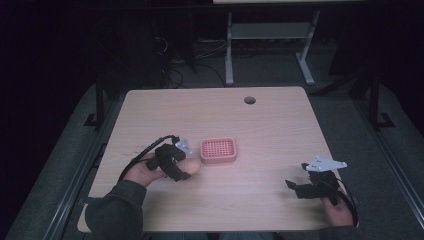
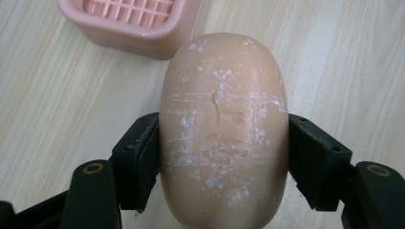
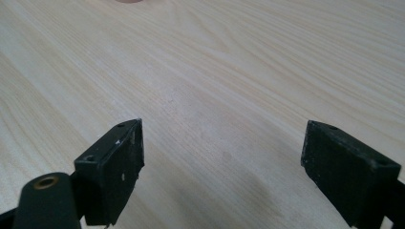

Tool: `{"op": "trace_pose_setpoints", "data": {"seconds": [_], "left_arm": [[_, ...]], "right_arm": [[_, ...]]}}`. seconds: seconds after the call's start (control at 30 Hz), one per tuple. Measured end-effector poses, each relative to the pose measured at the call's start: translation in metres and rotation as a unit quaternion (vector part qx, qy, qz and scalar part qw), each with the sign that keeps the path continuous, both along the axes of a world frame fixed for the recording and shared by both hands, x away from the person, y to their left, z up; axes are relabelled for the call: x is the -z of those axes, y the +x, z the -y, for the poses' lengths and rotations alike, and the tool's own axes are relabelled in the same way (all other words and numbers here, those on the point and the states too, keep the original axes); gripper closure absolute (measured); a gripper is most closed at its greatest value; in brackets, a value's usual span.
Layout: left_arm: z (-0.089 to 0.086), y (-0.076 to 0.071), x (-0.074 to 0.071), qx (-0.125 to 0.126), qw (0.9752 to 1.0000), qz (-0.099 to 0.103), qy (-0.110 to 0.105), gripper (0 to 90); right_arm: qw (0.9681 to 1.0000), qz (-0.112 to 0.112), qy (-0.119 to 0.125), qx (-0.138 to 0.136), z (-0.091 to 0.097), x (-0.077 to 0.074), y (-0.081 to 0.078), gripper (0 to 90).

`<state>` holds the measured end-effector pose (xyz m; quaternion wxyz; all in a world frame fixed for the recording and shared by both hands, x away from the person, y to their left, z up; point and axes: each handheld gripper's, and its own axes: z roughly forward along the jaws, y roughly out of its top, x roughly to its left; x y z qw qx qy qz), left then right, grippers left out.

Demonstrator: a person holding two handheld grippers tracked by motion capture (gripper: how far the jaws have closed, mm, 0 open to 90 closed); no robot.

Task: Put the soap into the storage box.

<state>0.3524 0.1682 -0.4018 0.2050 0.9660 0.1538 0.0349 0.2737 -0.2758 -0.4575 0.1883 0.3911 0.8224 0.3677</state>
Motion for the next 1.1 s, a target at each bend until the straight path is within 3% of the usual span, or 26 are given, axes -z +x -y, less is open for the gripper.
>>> {"op": "trace_pose_setpoints", "data": {"seconds": [0.23, 1.1], "left_arm": [[0.002, 0.005, 0.003, 0.000, 1.0000, -0.004, 0.006, 32.6], [0.027, 0.028, -0.015, 0.020, 0.9997, 0.007, 0.008, 32.6]], "right_arm": [[1.0000, -0.002, 0.001, 0.000, 0.001, 0.000, 0.000, 14.2], [1.0000, 0.004, 0.005, 0.001, 0.004, 0.000, 0.001, 14.1]]}}
